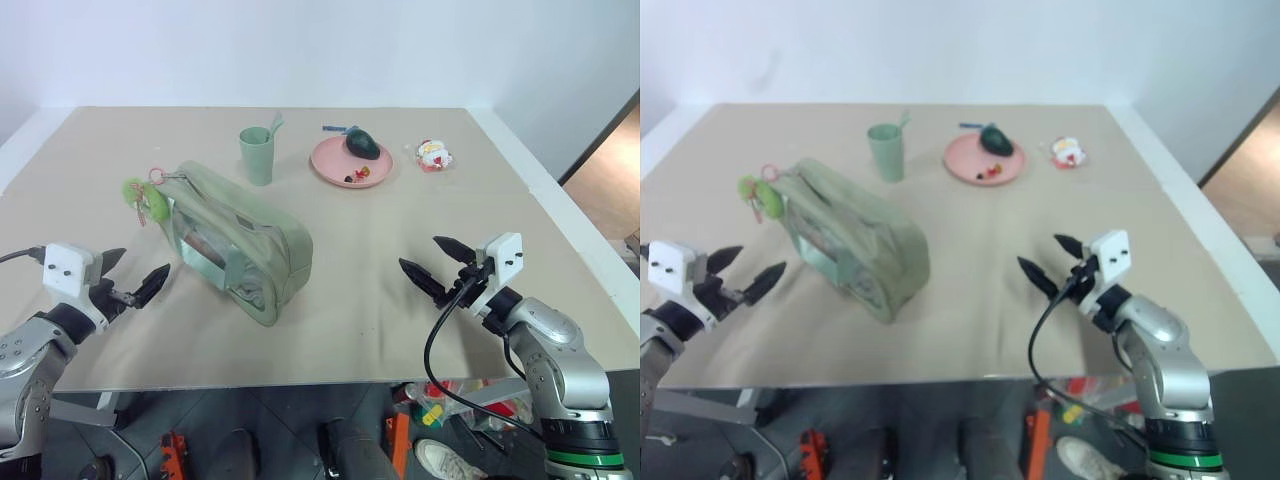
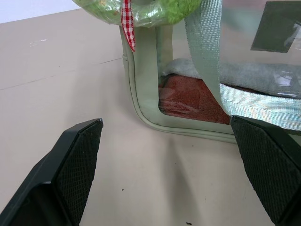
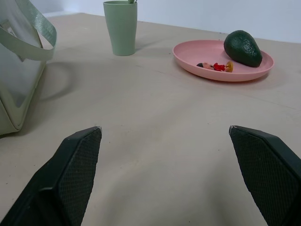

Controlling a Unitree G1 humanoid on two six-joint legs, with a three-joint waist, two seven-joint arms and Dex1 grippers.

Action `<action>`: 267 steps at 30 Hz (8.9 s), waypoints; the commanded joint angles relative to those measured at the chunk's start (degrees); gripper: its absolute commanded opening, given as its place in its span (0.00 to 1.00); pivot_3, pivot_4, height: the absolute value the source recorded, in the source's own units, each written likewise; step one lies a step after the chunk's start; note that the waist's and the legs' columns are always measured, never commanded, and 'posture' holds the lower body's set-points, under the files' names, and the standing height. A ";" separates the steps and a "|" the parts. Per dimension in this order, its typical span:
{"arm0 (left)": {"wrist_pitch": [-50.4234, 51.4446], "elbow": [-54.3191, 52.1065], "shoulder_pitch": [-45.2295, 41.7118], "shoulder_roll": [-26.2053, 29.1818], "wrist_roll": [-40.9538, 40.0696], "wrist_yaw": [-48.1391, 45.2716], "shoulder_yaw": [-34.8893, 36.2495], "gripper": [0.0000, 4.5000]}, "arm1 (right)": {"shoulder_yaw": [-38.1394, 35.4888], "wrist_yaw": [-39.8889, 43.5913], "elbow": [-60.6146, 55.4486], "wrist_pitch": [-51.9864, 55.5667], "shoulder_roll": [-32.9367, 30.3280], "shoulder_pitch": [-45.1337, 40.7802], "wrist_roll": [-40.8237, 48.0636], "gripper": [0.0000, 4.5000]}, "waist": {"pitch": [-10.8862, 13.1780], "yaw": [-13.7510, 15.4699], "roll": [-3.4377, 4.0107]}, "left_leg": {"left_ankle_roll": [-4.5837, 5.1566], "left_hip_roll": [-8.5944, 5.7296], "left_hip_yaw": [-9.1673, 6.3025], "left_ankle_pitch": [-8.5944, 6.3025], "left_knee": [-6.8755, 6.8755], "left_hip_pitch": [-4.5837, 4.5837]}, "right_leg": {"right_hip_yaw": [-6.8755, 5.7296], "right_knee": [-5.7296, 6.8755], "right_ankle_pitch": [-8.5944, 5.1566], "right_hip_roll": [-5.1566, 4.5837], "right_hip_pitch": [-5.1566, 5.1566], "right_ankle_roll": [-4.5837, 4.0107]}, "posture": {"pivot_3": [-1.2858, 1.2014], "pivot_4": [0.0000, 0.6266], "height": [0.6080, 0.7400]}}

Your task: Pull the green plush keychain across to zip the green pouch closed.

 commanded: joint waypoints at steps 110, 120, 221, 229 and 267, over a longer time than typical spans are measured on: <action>14.42 -18.49 -11.64 12.93 -21.40 -20.02 -15.42 1.00 | 8.44 10.53 -13.19 15.71 -5.08 -15.32 8.54 0.01 | 0.17 1.36 0.28 | -0.04 0.08 -0.11 -0.04 0.38 -0.43 | -0.05 0.13 0.07 0.17 -0.28 -0.03 | 0.52 0.24 1.00; 14.12 -18.39 -12.53 11.41 -19.83 -19.57 -16.96 1.00 | 8.79 27.49 19.86 -12.46 -10.59 -28.96 -2.77 0.01 | 0.18 1.31 0.28 | -0.01 0.04 -0.03 -0.02 0.52 -0.40 | -0.01 0.11 0.17 0.15 -0.24 0.00 | 0.52 0.24 1.00; 11.15 -9.31 -23.24 0.91 -4.64 -4.64 -15.97 0.87 | 9.26 29.95 21.86 -17.70 -11.71 -28.04 -6.18 0.00 | 0.17 1.39 0.30 | 0.02 0.03 -0.08 0.02 0.49 -0.23 | 0.01 0.16 0.40 0.17 -0.08 0.30 | 0.52 0.24 1.00; 8.60 -5.94 -24.06 -3.92 -4.79 -4.43 -17.72 0.48 | 8.87 30.54 20.12 -14.21 -12.55 -27.83 -4.58 0.00 | 0.17 1.39 0.30 | 0.02 0.03 -0.09 0.02 0.46 -0.24 | 0.02 0.16 0.41 0.18 -0.10 0.32 | 0.52 0.24 1.00; 9.62 -6.72 -24.11 -5.08 -3.83 -5.05 -21.49 0.00 | 17.27 24.59 17.69 12.07 -0.12 -46.50 -0.38 0.44 | 0.16 1.58 0.29 | 0.04 -0.03 -0.15 0.02 0.51 -0.47 | -0.06 0.13 0.42 0.08 -0.17 0.40 | 0.52 0.24 1.00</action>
